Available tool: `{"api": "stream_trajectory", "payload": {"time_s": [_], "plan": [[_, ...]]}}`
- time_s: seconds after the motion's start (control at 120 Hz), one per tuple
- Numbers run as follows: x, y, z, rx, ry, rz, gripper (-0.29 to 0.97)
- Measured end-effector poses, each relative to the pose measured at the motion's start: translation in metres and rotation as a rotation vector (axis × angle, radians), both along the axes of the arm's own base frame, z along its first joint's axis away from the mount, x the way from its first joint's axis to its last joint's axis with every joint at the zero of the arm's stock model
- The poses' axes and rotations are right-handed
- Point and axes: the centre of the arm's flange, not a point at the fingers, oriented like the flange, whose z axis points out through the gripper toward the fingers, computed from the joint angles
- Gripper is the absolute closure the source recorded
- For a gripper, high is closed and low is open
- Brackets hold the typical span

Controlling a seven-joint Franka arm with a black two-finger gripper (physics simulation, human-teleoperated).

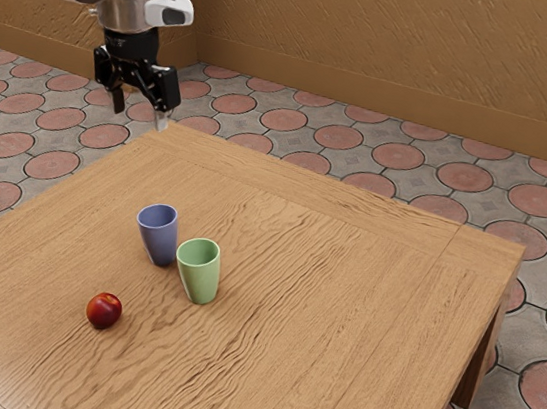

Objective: Place the left cup onto the right cup

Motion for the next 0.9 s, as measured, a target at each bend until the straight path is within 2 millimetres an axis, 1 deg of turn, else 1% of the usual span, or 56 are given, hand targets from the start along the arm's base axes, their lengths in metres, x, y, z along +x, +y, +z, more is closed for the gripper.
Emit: {"api": "stream_trajectory", "payload": {"time_s": [0.275, 0.408, 0.608, 0.742, 0.9], "plan": [[0.003, 0.003, -0.004, 0.002, 0.001, 0.003, 0.0], [0.004, 0.002, -0.009, 0.001, 0.001, 0.002, 0.0], [0.006, 0.003, -0.034, -0.003, 0.01, 0.003, 0.0], [0.012, 0.006, -0.054, -0.01, 0.018, 0.01, 0.0], [0.014, 0.004, -0.079, -0.02, 0.023, 0.01, 0.0]]}}
